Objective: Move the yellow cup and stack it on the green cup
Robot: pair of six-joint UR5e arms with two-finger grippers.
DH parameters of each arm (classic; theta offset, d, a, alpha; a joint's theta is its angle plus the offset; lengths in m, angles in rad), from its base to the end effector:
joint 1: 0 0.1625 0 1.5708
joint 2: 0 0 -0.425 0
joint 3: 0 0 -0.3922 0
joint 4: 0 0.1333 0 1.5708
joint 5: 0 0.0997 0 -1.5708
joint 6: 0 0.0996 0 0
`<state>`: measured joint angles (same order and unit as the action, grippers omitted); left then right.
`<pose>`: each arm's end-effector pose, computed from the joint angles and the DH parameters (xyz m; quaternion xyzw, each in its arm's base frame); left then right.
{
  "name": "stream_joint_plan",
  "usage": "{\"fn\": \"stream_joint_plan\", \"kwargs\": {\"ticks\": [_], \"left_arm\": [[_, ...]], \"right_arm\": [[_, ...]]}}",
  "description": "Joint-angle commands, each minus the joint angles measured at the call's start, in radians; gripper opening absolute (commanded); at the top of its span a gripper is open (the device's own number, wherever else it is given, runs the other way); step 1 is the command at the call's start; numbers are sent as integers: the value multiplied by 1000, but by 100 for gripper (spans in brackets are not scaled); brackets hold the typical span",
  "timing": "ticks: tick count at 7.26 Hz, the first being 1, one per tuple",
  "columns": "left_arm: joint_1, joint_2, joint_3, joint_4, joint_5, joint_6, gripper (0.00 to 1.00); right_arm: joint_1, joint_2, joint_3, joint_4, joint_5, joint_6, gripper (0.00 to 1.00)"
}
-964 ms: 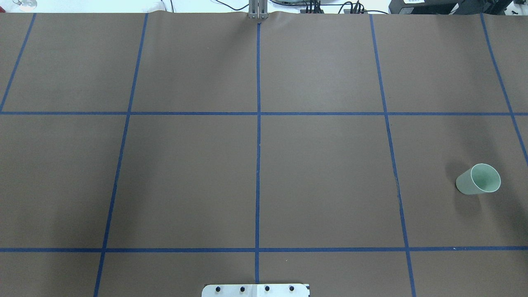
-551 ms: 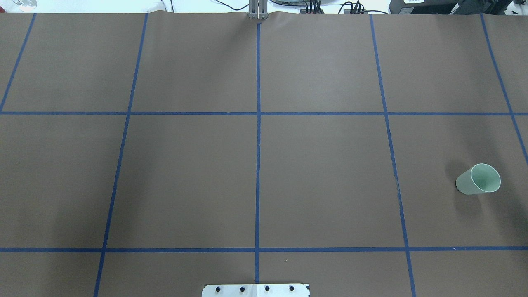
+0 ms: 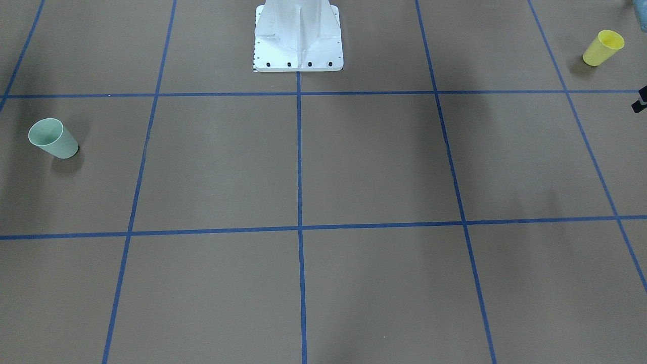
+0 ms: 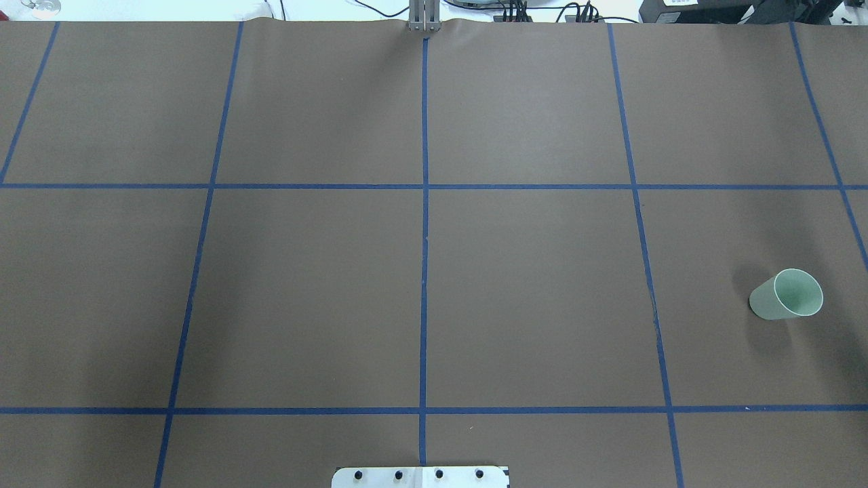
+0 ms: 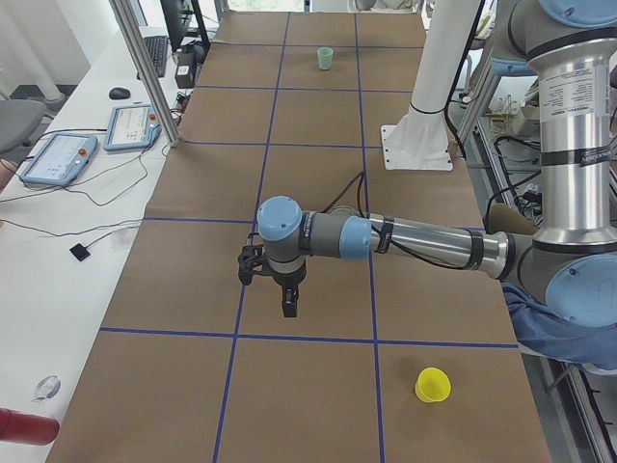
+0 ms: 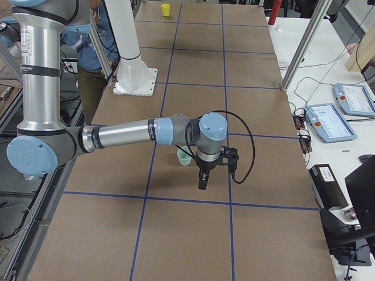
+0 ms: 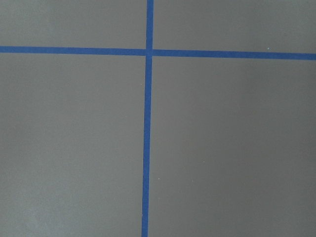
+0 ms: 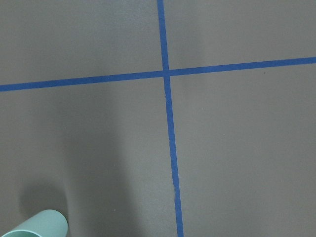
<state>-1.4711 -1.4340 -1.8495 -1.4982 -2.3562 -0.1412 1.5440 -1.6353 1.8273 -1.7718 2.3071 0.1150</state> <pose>-0.0193 -0.4387 0.5914 -0.0142 0.3835 -0.0059 0.9234 0.0542 -0.4582 0.5865 -0.0297 -0.3587 0.0427 0.9320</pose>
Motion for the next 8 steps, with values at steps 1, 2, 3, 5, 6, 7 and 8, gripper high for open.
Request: {"fn": "stream_joint_plan", "kwargs": {"ticks": [1,2,3,5,6,7,8], "left_arm": [[0,4,0,-2,0,0,100],[0,6,-8,-2,-2,-1,100],[0,7,-7,-4,-11,-6,100],[2,14,-10,-5,-12,-5,100],[6,14,-22,-35,-14,-9,100],[17,15,-19,-66,-12,-32,100],[18,14,-20,-97,-12,-64,100]], "right_arm": [[-1,0,4,0,2,-2,100],[1,0,4,0,5,-2,100],[1,0,6,0,5,-2,100],[-1,0,7,0,5,0,100],[-1,2,7,0,5,0,100],[-10,2,7,0,5,2,100],[-15,2,7,0,5,2,100]]}}
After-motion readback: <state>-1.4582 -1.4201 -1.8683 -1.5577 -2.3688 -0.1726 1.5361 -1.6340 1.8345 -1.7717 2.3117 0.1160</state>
